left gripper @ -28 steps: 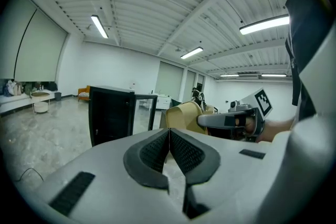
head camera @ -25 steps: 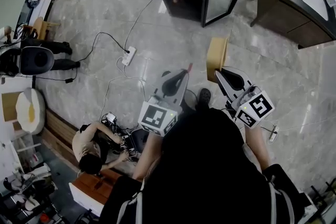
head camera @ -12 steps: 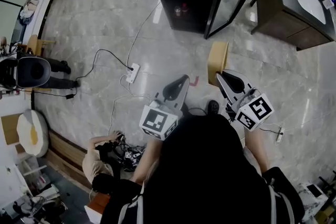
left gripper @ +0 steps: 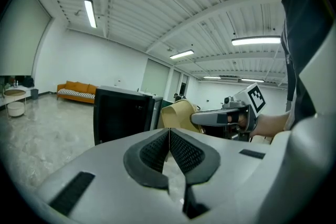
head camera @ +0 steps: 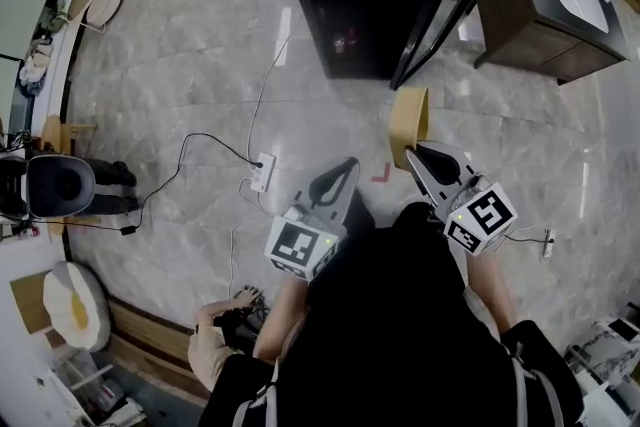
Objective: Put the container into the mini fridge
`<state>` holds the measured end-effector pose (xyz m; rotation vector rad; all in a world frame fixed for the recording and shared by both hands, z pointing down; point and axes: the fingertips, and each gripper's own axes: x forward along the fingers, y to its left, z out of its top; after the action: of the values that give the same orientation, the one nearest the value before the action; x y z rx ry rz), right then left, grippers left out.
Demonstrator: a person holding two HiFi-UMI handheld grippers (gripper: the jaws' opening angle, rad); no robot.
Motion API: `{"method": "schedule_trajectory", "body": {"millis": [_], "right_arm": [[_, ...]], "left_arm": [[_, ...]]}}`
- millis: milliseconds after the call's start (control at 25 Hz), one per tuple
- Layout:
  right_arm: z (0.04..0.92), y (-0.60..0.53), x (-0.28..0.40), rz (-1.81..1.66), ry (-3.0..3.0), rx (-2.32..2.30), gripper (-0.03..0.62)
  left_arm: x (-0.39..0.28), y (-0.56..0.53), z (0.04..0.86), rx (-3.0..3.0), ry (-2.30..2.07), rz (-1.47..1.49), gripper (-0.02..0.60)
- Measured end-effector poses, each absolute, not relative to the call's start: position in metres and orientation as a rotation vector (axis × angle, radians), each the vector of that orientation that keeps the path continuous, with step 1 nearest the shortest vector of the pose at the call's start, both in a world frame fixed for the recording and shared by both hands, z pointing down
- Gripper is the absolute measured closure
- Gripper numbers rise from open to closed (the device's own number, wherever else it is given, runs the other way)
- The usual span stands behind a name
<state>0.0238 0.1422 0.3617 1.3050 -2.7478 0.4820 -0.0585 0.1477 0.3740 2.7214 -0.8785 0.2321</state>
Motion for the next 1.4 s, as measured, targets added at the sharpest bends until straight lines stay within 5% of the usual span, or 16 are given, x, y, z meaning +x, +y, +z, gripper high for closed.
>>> {"method": "schedule_trajectory", "body": {"millis": [840,1400], "right_arm": [[0.382,-0.022,0.003,0.354,-2.732,1.122,0.565],[0.414,-0.147,0.029,0.322,-2.74,0.864,0.565]], "left_arm": [[-0.073,0.013,0.384,2.633,-1.012,0.206,0.548],[-0.026,-0.112,0.379,2.602,-1.179,0.219,0.549]]}}
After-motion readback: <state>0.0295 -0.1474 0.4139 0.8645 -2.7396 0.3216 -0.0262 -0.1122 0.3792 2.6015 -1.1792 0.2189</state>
